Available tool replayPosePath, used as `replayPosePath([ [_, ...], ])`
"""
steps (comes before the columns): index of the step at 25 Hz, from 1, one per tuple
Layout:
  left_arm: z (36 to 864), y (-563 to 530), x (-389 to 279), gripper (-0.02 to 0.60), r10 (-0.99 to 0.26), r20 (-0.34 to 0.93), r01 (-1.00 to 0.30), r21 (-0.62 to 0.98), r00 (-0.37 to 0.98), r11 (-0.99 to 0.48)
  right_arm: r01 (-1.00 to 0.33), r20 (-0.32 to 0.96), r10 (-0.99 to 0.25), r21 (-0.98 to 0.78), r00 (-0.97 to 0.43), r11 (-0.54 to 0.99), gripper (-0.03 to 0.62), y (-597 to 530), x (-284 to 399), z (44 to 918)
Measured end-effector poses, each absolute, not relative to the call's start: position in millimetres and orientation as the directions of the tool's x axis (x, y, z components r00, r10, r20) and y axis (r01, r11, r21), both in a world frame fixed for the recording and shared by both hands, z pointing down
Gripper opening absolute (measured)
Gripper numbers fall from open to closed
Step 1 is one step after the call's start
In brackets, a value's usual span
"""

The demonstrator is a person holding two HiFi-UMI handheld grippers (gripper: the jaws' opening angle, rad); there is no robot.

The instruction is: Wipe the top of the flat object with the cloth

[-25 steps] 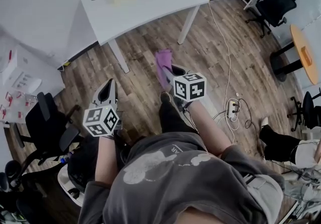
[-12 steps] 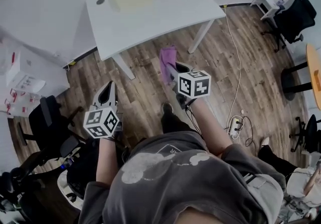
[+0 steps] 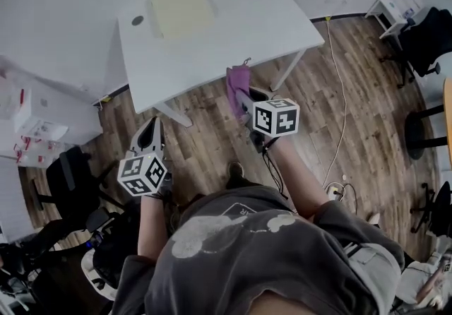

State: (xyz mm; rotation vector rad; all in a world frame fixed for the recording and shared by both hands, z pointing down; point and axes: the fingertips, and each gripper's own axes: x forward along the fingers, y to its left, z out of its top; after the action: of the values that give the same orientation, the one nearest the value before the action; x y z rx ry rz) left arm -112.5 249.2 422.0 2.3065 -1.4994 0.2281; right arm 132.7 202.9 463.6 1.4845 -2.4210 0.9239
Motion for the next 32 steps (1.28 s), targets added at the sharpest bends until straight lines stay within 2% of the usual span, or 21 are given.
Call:
replayPosePath([
  [6, 427.0, 225.0, -101.2, -0.002, -0.856, 0.354, -0.922, 0.235, 0.376, -0.308, -0.834, 0.422, -0.749, -0.456, -0.511, 0.312, 0.074, 169.3, 152.2, 470.7],
  [14, 422.1, 171.6, -104.1, -0.002, -0.851, 0.363, -0.925, 0.153, 0.379, -0.347, -0.82, 0.421, -0.735, -0.475, -0.531, 0.32, 0.074, 140.9, 149.4, 476.8],
  [23, 436.8, 101.2, -96.2, -0.002, -0.828, 0.354, -0.899, 0.216, 0.435, -0.381, -0.846, 0.462, -0.737, -0.451, -0.494, 0.284, 0.074, 94.2, 154.3, 482.2],
  [32, 444.0, -10.5, -115.5, -0.002, -0.8, 0.334, -0.864, 0.257, 0.499, -0.432, -0.877, 0.474, -0.765, -0.414, -0.436, 0.244, 0.074, 2.3, 135.7, 474.5],
])
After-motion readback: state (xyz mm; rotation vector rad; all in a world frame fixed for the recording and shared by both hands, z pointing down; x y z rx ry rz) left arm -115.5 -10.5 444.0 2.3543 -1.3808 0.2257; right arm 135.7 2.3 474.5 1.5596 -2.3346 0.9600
